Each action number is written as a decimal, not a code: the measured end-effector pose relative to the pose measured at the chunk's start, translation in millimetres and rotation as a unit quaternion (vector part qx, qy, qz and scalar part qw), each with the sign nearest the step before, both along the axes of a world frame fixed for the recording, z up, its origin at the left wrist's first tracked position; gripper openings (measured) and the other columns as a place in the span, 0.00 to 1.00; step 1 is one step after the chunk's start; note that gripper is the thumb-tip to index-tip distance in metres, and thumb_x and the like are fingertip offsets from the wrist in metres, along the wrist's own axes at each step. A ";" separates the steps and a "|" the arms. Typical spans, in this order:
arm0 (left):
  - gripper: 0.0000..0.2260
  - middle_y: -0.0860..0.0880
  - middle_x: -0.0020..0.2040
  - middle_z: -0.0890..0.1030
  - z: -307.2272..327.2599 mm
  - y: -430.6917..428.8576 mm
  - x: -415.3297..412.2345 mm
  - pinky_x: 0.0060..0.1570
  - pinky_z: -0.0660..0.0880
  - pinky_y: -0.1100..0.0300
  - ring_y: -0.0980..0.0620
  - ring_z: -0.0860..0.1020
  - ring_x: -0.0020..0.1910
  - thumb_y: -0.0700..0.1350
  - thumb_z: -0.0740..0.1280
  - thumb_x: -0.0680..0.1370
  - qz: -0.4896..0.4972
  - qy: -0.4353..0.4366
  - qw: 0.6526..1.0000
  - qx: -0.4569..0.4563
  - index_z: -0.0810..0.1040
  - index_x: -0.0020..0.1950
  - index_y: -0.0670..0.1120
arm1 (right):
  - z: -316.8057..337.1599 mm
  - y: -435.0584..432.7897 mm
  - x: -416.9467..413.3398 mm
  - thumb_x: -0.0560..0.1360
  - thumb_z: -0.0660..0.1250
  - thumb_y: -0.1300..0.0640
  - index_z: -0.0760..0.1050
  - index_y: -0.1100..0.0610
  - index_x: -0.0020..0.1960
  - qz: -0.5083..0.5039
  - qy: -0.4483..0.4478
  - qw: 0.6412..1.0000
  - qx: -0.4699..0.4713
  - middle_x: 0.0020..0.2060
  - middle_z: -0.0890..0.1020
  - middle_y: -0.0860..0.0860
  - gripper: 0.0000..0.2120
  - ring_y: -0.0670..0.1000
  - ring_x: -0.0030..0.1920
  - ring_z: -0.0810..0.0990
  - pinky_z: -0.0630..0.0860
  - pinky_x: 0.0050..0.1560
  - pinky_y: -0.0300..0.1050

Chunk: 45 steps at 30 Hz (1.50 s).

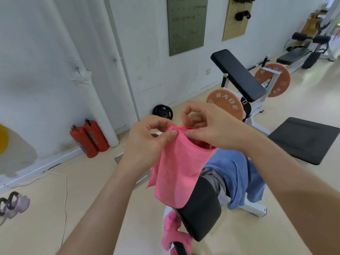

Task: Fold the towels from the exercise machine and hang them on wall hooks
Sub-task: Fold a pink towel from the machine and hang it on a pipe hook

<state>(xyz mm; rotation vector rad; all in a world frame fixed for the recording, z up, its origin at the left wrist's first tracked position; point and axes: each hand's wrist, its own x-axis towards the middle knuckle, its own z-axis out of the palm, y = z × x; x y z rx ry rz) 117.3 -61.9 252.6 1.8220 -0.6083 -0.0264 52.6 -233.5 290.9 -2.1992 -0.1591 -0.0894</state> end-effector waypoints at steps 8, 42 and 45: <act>0.11 0.57 0.35 0.82 8.2 7.8 12.9 0.42 0.76 0.66 0.59 0.79 0.37 0.33 0.70 0.73 -0.045 0.022 0.995 -0.088 0.80 0.42 0.51 | -1.5 -43.2 -9.8 0.68 0.63 0.67 0.81 0.52 0.52 0.048 0.000 0.917 -0.397 0.55 0.76 0.45 0.18 0.47 0.58 0.68 0.64 0.60 0.40; 0.07 0.52 0.41 0.83 -151.6 -9.8 51.6 0.45 0.68 0.64 0.55 0.73 0.43 0.40 0.69 0.69 0.015 -0.212 0.948 0.236 0.83 0.45 0.47 | -195.5 -99.7 69.1 0.76 0.62 0.62 0.81 0.61 0.42 -0.049 -0.301 0.874 -0.378 0.40 0.83 0.54 0.10 0.57 0.40 0.78 0.76 0.44 0.50; 0.08 0.53 0.39 0.83 -212.7 -22.5 20.7 0.43 0.72 0.63 0.52 0.76 0.40 0.41 0.69 0.67 -0.074 -0.119 0.945 0.297 0.83 0.43 0.49 | -272.5 -104.4 12.5 0.73 0.56 0.59 0.75 0.55 0.37 -0.018 -0.117 0.901 -0.418 0.32 0.78 0.51 0.10 0.56 0.35 0.77 0.76 0.37 0.50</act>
